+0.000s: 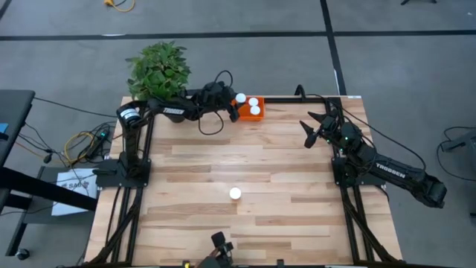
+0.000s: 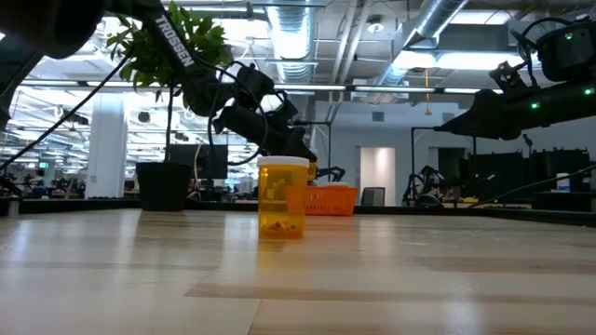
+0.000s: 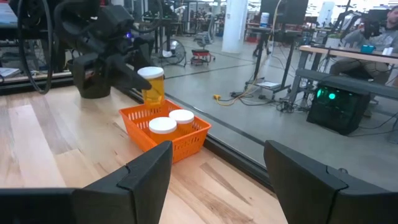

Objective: Pick and place pill bottles into a basket
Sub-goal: Put the top orange pill bottle into the orange bin

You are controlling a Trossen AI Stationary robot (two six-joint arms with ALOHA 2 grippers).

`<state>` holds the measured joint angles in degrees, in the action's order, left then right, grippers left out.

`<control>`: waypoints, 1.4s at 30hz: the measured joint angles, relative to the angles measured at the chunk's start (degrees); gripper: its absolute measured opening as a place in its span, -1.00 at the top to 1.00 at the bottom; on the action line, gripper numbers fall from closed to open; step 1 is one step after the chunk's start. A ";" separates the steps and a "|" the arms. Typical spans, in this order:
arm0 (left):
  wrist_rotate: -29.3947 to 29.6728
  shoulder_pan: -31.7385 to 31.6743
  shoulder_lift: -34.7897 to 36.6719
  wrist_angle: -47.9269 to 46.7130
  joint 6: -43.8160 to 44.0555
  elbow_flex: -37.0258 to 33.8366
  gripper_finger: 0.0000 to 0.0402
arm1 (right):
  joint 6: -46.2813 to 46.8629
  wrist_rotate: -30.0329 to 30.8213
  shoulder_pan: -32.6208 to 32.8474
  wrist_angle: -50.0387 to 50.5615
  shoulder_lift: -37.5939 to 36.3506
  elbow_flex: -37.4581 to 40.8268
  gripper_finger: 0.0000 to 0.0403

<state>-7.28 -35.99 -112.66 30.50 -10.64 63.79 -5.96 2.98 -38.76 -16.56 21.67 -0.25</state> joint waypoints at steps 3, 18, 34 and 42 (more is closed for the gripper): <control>-0.01 0.00 0.00 -0.06 -0.79 0.00 0.07 | -0.02 0.00 0.00 0.00 0.02 0.00 -0.24; 0.11 -0.79 0.00 -1.59 -1.01 0.00 0.05 | 0.00 0.01 0.00 0.00 0.00 0.00 -0.24; 0.13 -0.76 0.00 -1.54 -0.48 0.00 0.04 | 0.00 0.00 0.00 -0.01 0.02 0.00 -0.24; 0.55 -1.98 0.00 -2.76 2.59 0.00 0.04 | 0.00 0.00 0.01 0.00 0.02 0.00 -0.24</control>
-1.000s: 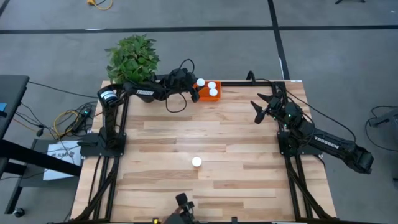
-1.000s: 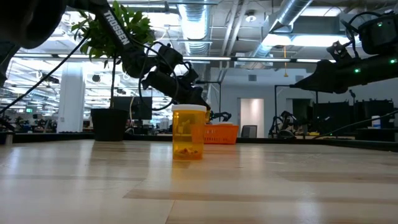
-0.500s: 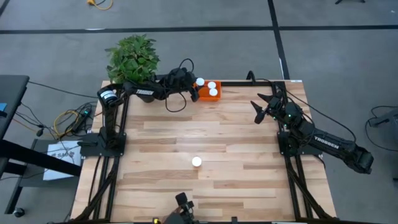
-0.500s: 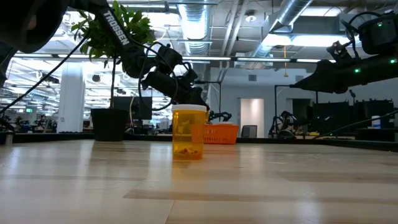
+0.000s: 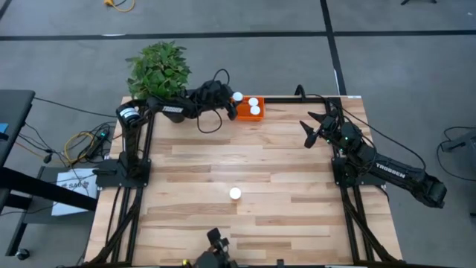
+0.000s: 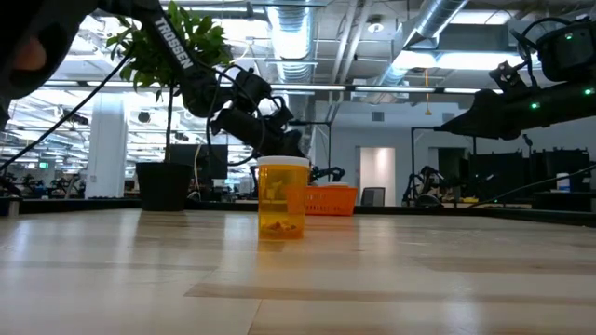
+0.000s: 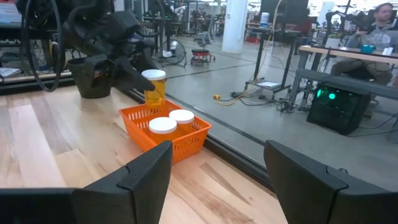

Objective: Pick and place pill bottles into a basket
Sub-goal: Put the top orange pill bottle into the orange bin

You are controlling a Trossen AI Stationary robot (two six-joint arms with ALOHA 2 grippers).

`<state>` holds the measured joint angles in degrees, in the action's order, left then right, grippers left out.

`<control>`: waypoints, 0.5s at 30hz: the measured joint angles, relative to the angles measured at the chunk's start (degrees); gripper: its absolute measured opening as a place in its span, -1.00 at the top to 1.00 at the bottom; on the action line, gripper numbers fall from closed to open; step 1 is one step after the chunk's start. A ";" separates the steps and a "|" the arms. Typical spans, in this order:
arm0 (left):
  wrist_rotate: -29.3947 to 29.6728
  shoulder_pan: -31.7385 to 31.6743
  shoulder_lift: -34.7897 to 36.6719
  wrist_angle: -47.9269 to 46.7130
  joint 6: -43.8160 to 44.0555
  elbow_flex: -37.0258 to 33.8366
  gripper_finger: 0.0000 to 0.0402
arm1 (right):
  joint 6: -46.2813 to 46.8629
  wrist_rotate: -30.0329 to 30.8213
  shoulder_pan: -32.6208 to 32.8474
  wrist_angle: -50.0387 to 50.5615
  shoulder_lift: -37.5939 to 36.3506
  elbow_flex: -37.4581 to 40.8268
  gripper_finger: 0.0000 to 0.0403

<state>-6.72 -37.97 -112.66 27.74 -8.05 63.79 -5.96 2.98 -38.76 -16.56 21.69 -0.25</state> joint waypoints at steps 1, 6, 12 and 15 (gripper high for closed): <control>-0.06 -0.17 0.00 -0.46 0.26 0.02 0.04 | 0.00 0.00 -0.01 -0.02 0.00 0.00 -0.24; -0.35 -0.23 0.00 -0.65 0.30 0.17 0.04 | 0.00 0.00 -0.01 -0.02 -0.01 0.00 -0.24; -1.58 -0.18 0.00 -0.82 -0.25 0.17 0.04 | 0.00 0.01 -0.01 -0.01 -0.01 0.00 -0.24; -1.82 0.09 0.00 -0.83 -0.95 0.17 0.04 | 0.00 0.00 -0.01 0.00 -0.01 0.00 -0.24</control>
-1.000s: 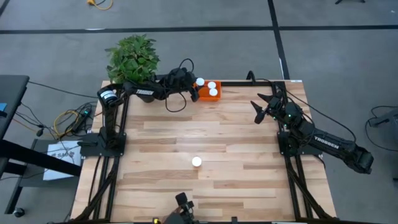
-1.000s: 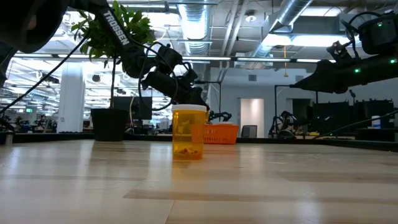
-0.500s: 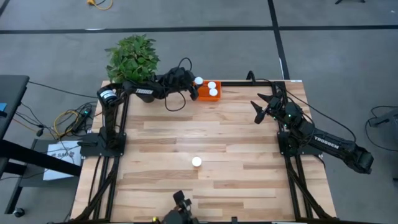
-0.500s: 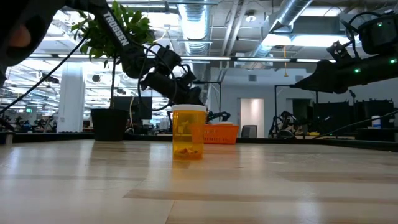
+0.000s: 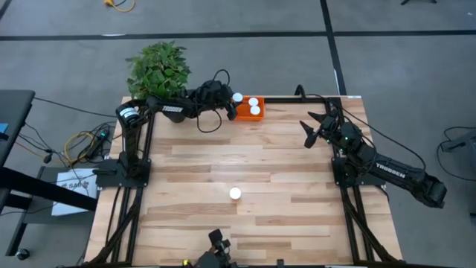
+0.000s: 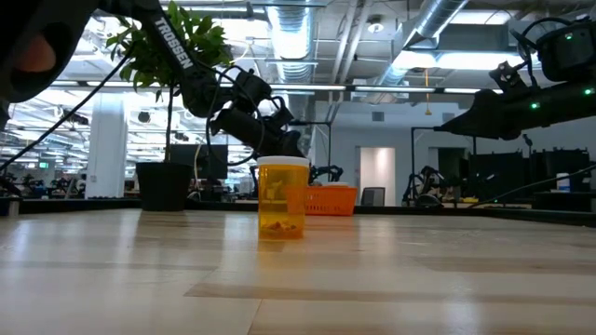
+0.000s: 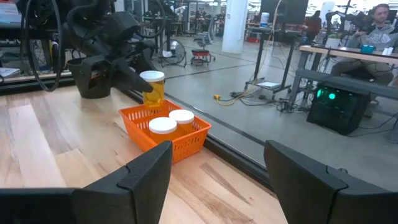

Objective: Pick and place pill bottles into a basket
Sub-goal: Put the top orange pill bottle into the orange bin

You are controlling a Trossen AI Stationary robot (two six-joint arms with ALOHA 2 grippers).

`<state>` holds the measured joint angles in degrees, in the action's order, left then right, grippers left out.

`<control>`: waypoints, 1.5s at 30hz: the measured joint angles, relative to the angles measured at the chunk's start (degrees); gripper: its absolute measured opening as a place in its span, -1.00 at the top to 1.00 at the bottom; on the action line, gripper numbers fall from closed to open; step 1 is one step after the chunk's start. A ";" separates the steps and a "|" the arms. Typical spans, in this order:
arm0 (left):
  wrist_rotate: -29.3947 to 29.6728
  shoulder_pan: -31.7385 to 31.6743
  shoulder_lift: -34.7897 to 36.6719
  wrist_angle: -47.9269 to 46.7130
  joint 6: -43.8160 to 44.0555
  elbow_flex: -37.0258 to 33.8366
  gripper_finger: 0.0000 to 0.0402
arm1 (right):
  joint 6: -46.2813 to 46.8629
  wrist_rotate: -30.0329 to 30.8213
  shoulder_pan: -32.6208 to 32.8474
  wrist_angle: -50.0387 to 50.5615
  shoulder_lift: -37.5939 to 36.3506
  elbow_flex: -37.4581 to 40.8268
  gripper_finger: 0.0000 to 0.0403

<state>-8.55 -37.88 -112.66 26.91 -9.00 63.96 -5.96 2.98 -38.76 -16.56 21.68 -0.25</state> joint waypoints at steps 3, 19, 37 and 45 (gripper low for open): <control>-0.20 0.16 0.00 -0.02 -0.35 0.00 0.04 | 0.00 0.00 0.00 -0.02 -0.01 0.00 -0.24; -1.76 0.49 -5.01 -12.91 -1.93 9.18 0.04 | 0.00 0.07 0.02 -0.20 -0.01 0.00 -0.24; -0.19 0.41 -5.60 -11.62 -1.20 10.19 0.04 | -0.04 0.11 0.00 -0.24 0.06 0.00 -0.24; 0.87 0.41 -5.60 -11.63 -0.74 10.19 -0.11 | -0.04 0.09 0.00 -0.24 0.06 0.00 -0.24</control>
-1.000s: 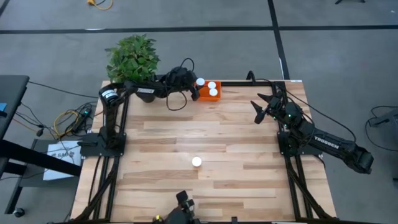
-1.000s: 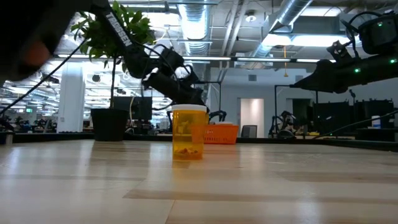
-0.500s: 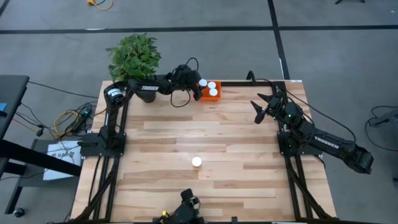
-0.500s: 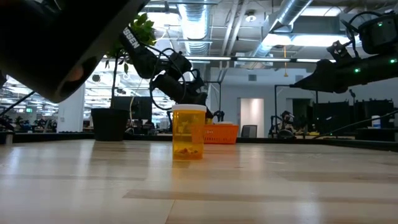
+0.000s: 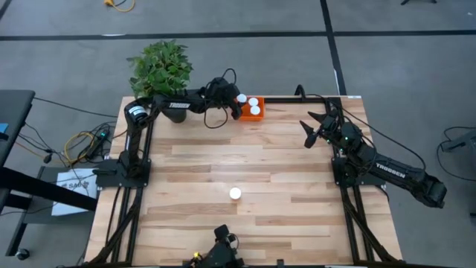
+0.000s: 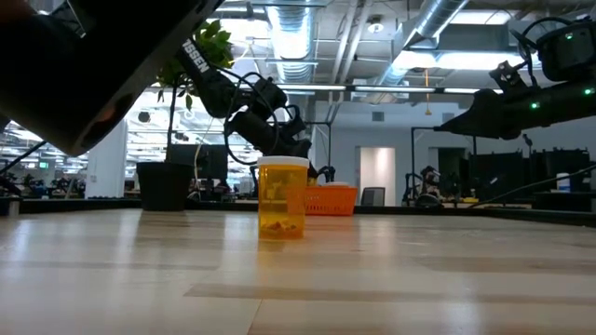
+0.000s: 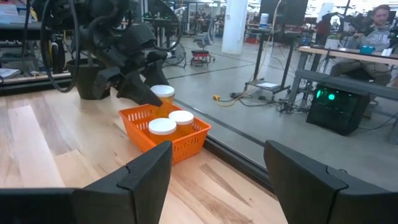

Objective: Pick and place pill bottles into a basket
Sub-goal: Put the top orange pill bottle into the orange bin

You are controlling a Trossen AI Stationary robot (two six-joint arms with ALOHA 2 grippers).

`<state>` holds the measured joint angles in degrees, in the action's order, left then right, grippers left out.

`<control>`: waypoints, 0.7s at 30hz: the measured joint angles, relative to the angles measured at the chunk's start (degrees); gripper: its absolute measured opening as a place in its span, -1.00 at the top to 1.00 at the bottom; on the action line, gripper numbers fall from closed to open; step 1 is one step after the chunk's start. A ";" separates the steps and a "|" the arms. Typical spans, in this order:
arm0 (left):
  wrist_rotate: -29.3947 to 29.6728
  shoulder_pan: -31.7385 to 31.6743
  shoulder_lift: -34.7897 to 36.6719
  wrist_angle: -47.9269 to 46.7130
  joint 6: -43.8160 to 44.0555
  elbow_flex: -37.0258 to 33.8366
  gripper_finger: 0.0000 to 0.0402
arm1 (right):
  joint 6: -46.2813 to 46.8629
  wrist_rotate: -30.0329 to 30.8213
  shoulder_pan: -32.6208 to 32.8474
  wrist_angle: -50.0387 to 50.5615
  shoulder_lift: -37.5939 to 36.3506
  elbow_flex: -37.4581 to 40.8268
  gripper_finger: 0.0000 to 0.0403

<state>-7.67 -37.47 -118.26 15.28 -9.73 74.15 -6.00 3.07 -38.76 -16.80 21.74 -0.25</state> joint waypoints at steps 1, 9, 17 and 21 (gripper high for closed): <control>-0.01 0.00 0.00 0.02 0.02 0.00 -0.12 | 0.00 0.00 0.00 0.00 0.00 0.00 -0.24; 0.06 0.00 0.00 0.01 0.33 -0.02 -0.14 | 0.00 0.00 0.00 -0.02 0.00 0.00 -0.24; 0.20 0.00 0.00 -0.01 0.35 -0.02 -0.13 | 0.00 -0.02 0.00 0.00 0.00 0.00 -0.24; 0.22 0.00 0.00 -0.01 0.35 -0.02 -0.13 | 0.00 -0.02 0.00 -0.01 0.00 0.00 -0.24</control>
<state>-7.46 -37.47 -118.26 15.27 -9.39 74.13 -6.00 3.05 -38.76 -16.81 21.74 -0.25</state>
